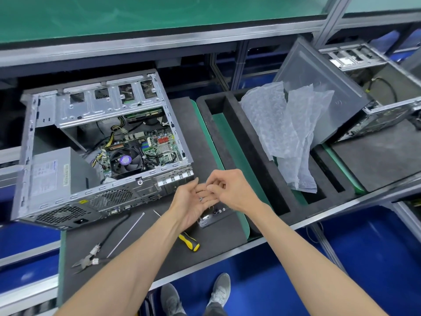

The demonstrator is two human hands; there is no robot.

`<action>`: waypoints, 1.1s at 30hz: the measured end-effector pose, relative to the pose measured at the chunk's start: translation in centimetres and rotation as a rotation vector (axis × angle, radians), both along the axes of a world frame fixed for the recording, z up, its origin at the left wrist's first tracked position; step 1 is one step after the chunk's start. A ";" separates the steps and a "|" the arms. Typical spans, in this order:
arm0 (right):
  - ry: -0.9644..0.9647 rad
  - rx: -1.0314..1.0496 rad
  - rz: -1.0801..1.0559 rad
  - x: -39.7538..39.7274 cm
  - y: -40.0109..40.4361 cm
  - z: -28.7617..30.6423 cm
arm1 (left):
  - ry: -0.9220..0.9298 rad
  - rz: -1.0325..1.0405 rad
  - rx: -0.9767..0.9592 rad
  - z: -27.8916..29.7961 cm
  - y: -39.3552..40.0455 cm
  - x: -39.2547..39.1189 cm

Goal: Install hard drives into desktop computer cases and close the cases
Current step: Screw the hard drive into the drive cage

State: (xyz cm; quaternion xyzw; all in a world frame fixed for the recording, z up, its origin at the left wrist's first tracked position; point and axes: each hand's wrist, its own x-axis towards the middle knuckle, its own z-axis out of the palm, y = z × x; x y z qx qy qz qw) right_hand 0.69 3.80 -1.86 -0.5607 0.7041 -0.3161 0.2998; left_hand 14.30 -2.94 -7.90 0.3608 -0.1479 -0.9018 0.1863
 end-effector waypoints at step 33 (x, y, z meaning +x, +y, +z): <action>0.548 0.399 0.451 10.8 -2.2 -1.4 | 0.147 0.405 0.013 5.9 1.2 12.2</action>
